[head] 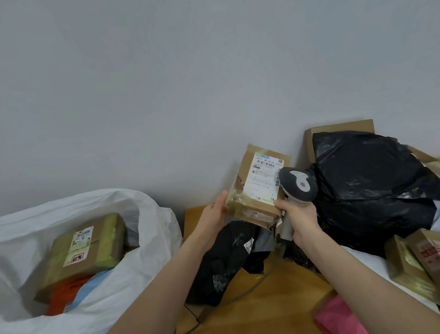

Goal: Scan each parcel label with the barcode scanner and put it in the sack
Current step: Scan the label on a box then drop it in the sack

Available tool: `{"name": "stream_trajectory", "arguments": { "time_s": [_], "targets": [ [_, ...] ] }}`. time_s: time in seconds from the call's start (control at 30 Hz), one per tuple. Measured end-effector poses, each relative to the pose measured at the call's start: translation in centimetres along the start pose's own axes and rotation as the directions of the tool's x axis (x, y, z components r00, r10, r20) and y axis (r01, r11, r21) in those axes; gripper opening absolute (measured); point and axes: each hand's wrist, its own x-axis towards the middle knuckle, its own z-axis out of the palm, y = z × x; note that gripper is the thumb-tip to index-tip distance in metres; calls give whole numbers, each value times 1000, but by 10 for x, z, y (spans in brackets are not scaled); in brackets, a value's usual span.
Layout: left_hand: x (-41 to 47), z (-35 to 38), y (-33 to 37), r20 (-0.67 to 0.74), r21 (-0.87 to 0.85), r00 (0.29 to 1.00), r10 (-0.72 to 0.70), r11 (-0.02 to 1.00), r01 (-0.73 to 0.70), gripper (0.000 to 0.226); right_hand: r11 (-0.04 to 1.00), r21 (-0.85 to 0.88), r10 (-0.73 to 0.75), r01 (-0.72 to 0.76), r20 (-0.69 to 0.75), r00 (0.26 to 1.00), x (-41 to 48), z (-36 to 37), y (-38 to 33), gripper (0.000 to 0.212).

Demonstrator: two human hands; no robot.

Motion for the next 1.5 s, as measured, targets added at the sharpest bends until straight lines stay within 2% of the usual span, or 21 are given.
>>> {"name": "stream_trajectory", "arguments": {
  "time_s": [0.1, 0.13, 0.27, 0.4, 0.5, 0.57, 0.67, 0.73, 0.97, 1.23, 1.5],
  "targets": [
    [2, -11, -2, 19, 43, 999, -47, 998, 46, 84, 998, -66, -15, 19, 63, 998, -3, -6, 2, 37],
    [2, -13, -3, 37, 58, 996, -83, 995, 80, 84, 996, -85, -17, 24, 86, 996, -6, -7, 2, 33],
    [0, -22, -6, 120, 134, 970, -210, 972, 194, 43, 983, -175, -23, 50, 151, 988, -13, -11, 7, 24],
    [-4, -33, -10, 154, 231, 956, -251, 950, 212, 39, 963, -256, -25, 79, 207, 978, -23, -17, 15, 26],
    [-4, -34, -20, 123, 173, 967, -223, 964, 200, 41, 958, -275, -12, 75, 223, 975, -27, -15, 23, 30],
    [-5, -35, -32, 107, 101, 979, -175, 981, 164, 34, 948, -303, -49, 100, 172, 984, -33, -13, 25, 35],
    [-6, -37, -49, 76, 4, 990, -118, 993, 118, 25, 953, -290, -34, 84, 173, 984, -48, -14, 22, 15],
    [-5, -38, -58, 51, -34, 994, -96, 995, 98, 25, 968, -251, 35, 20, 212, 977, -65, -13, 21, 17],
    [-6, -46, -79, -25, -41, 999, -41, 998, 40, 45, 948, -318, 76, 15, 273, 959, -104, -7, 20, 19],
    [-8, -51, -87, -65, -2, 997, -29, 1000, 29, 48, 926, -379, 113, 7, 294, 949, -111, -5, 18, 18],
    [-8, -55, -87, -40, -1, 999, -27, 1000, 27, 45, 935, -356, 123, -4, 312, 942, -115, -4, 17, 18]
  ]
}}
